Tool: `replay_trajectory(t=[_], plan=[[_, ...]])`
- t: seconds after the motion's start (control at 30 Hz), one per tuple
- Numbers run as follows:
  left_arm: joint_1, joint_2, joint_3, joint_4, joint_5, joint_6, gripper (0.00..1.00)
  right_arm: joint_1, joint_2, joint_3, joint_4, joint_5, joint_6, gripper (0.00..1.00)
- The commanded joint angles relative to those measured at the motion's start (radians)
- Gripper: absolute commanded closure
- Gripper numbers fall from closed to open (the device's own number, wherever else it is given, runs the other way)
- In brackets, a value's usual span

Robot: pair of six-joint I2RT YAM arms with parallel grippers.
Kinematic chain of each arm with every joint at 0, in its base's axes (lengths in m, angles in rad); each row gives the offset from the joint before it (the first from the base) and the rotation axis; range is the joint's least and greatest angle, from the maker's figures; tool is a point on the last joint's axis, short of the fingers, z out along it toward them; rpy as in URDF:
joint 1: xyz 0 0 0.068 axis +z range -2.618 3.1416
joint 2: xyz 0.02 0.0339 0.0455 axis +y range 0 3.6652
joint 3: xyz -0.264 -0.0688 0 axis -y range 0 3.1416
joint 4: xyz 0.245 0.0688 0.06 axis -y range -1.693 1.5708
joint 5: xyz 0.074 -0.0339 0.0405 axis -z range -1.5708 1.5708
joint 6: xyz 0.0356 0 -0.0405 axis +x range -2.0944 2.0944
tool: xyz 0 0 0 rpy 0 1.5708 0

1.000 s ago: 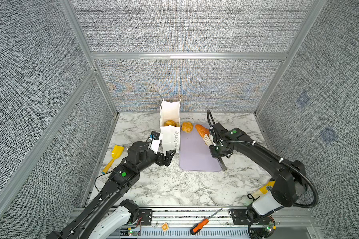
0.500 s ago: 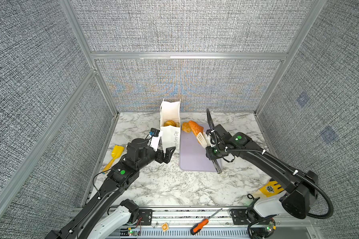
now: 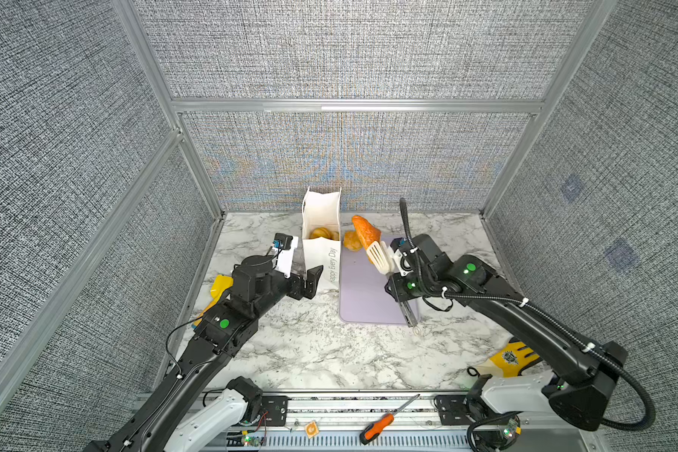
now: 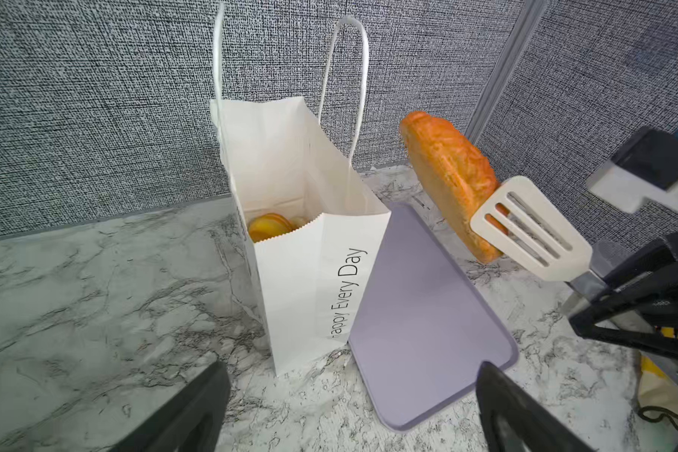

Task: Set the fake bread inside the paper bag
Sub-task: 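Carry the orange croissant up over the bag opening with the right gripper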

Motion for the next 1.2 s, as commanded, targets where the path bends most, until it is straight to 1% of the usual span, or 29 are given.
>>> replay_trajectory(t=[0.0, 0.17, 0.33, 0.5, 0.83, 0.9, 1.07, 1.17], plan=[[0.009, 0.004, 0.023, -0.027, -0.036, 0.022, 0.01, 0.029, 0.0, 0.042, 0.027, -0.001, 0.012, 0.71], [0.045, 0.009, 0.041, -0.043, -0.006, 0.038, 0.01, 0.074, 0.02, 0.109, 0.024, 0.014, 0.012, 0.71], [0.092, 0.003, 0.06, -0.059, 0.031, 0.051, 0.01, 0.102, 0.012, 0.143, 0.037, 0.027, 0.017, 0.71], [0.105, 0.0, 0.069, -0.072, 0.035, 0.063, 0.01, 0.132, 0.021, 0.184, 0.072, 0.034, 0.005, 0.71], [0.111, -0.023, 0.057, -0.091, 0.012, 0.066, 0.01, 0.159, 0.165, 0.343, 0.133, -0.038, -0.03, 0.71], [0.114, -0.033, 0.057, -0.1, -0.004, 0.069, 0.01, 0.159, 0.194, 0.376, 0.134, -0.052, -0.042, 0.71], [0.123, -0.044, 0.055, -0.115, -0.006, 0.08, 0.01, 0.152, 0.254, 0.434, 0.155, -0.081, -0.059, 0.7], [0.128, -0.046, 0.051, -0.118, -0.005, 0.076, 0.01, 0.13, 0.28, 0.453, 0.15, -0.079, -0.045, 0.7]])
